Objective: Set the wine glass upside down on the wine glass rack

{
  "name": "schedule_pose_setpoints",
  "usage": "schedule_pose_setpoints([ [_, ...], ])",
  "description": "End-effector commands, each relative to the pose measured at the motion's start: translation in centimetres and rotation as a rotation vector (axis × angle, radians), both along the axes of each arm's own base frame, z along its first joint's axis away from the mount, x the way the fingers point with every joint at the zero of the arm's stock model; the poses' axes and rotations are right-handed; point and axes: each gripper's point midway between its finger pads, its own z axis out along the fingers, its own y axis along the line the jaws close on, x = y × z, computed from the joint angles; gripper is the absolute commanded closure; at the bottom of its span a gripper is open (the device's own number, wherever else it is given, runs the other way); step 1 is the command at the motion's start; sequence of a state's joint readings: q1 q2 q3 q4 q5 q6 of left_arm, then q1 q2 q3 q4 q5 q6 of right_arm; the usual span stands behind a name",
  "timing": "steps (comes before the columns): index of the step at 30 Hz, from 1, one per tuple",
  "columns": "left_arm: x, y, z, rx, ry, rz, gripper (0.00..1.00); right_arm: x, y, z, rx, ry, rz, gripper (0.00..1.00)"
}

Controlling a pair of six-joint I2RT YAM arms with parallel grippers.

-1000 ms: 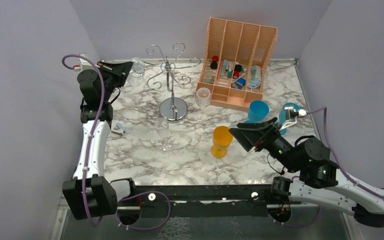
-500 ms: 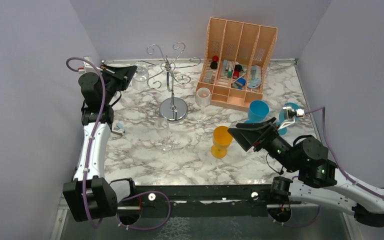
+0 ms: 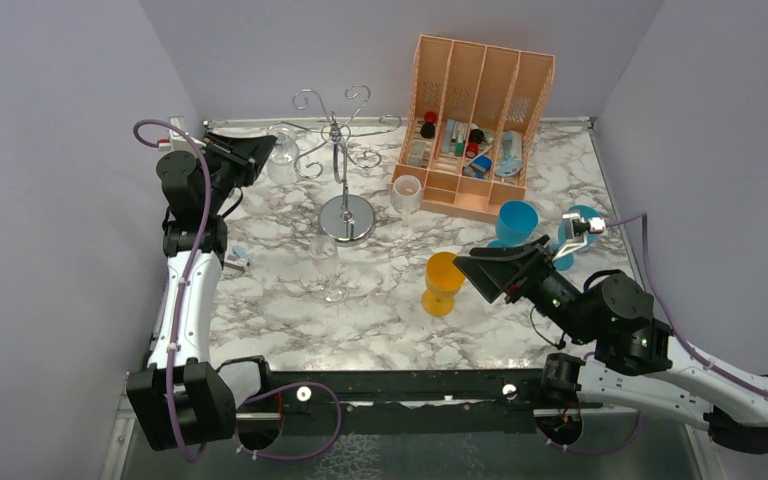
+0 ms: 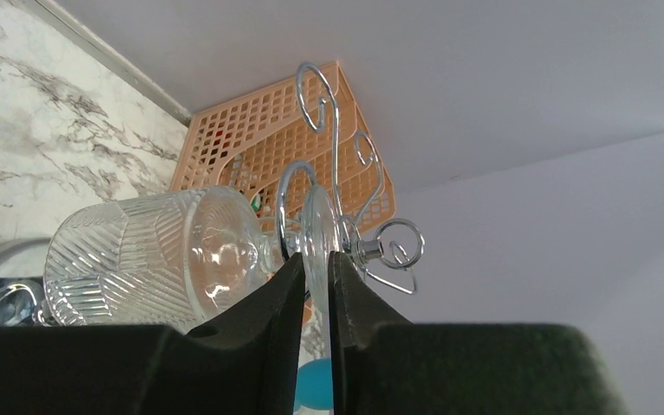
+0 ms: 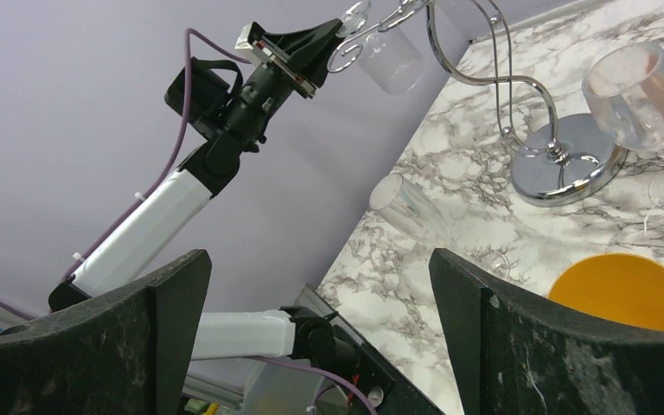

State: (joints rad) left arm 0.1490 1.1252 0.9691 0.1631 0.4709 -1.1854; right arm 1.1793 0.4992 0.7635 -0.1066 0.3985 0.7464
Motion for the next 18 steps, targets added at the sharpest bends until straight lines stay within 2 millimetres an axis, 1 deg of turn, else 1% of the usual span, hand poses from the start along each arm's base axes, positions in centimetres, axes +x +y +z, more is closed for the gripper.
schedule_pose_setpoints([
  [1,-1.4,-1.0,1.2,0.011,-0.045,-0.056,0.78,-0.2,0.5,-0.7,-0.007,0.015,0.019,0.00],
  [9,-1.7,-1.0,1.0,0.031,-0.035,-0.054,0.70,-0.3,0.6,-0.8,-0.011,0.020,0.025,0.00],
  [18,-2.3,-0.9,-0.5,0.041,0.004,-0.042,0.66,-0.2,0.6,-1.1,-0.019,0.032,0.020,0.00],
])
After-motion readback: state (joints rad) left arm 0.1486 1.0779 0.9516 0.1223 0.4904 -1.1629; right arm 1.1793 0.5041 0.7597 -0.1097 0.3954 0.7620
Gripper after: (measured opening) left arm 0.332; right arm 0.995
